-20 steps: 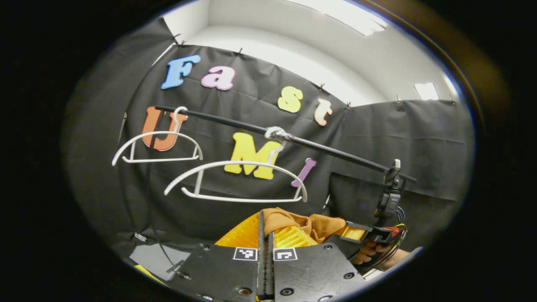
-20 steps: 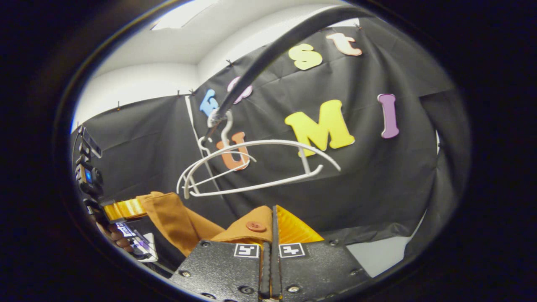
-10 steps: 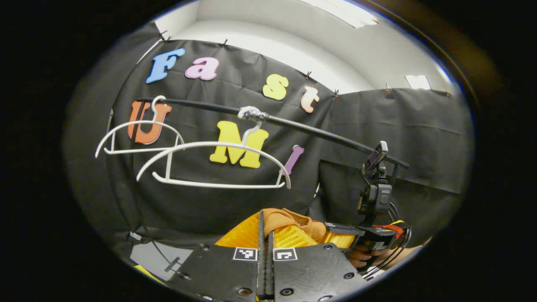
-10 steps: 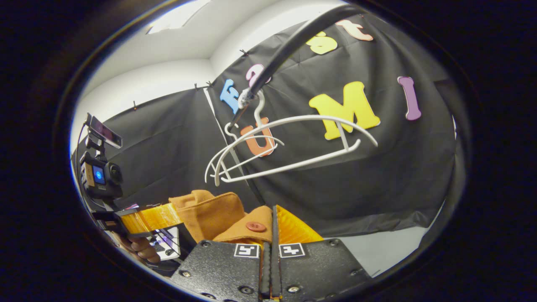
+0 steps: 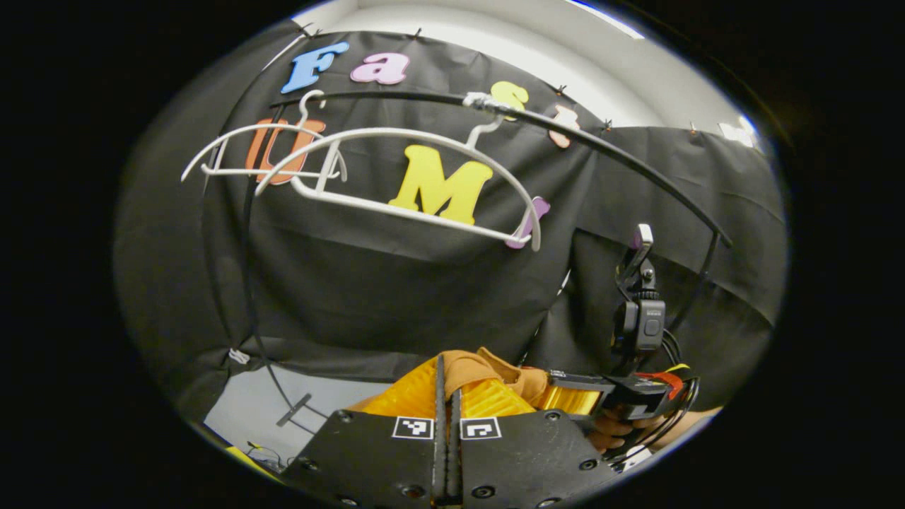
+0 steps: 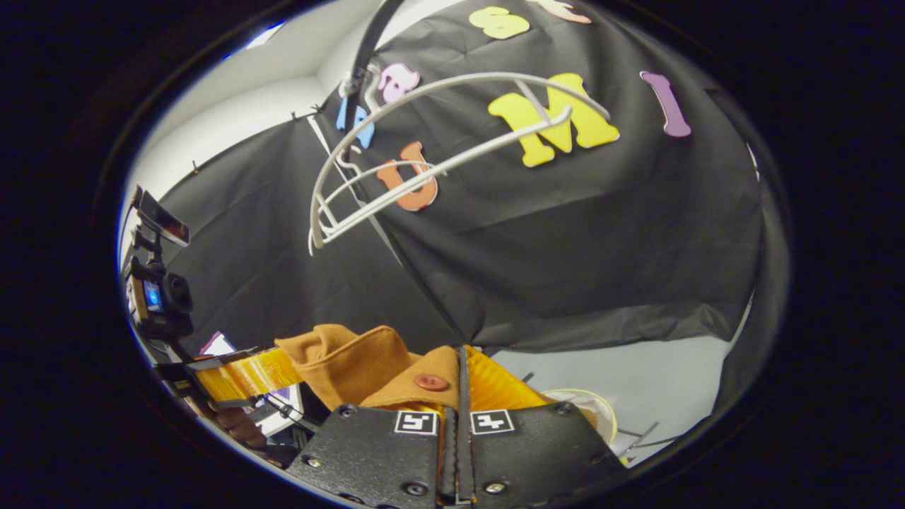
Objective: Grasp the clothes on the hanger with both hands and then place them into the laundry hamper below.
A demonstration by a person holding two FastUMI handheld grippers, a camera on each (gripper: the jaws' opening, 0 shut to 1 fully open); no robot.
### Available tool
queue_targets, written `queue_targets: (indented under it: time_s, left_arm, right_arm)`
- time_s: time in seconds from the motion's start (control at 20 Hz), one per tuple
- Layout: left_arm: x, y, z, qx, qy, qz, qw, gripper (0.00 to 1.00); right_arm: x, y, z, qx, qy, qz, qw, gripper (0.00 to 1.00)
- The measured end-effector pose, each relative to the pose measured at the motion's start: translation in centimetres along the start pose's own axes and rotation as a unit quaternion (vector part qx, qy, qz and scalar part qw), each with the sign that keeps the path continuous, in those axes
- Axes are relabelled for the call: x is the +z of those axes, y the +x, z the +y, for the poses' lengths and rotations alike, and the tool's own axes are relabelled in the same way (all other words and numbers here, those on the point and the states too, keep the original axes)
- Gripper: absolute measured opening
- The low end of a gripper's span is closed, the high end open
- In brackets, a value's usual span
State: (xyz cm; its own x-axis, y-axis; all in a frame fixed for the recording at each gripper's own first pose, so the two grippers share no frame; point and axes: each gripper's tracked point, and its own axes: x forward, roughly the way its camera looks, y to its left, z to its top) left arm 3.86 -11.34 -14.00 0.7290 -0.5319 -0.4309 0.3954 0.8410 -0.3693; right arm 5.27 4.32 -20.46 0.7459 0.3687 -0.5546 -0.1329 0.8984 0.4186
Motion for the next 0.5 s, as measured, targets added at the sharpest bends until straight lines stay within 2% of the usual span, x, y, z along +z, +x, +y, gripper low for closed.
queue_targets:
  time_s: [0.25, 0.5]
  left_arm:
    - [-6.2, 1.9, 3.2, 0.045, -0.011, 0.071, 0.996, 0.00]
    - [-12.0, 3.5, 6.0, 0.085, -0.011, 0.145, 0.986, 0.00]
  right_arm:
    - [-4.7, 3.4, -3.8, -0.051, 0.007, 0.059, 0.997, 0.05]
    - [-9.4, 5.9, -8.4, -0.111, 0.010, 0.124, 0.986, 0.04]
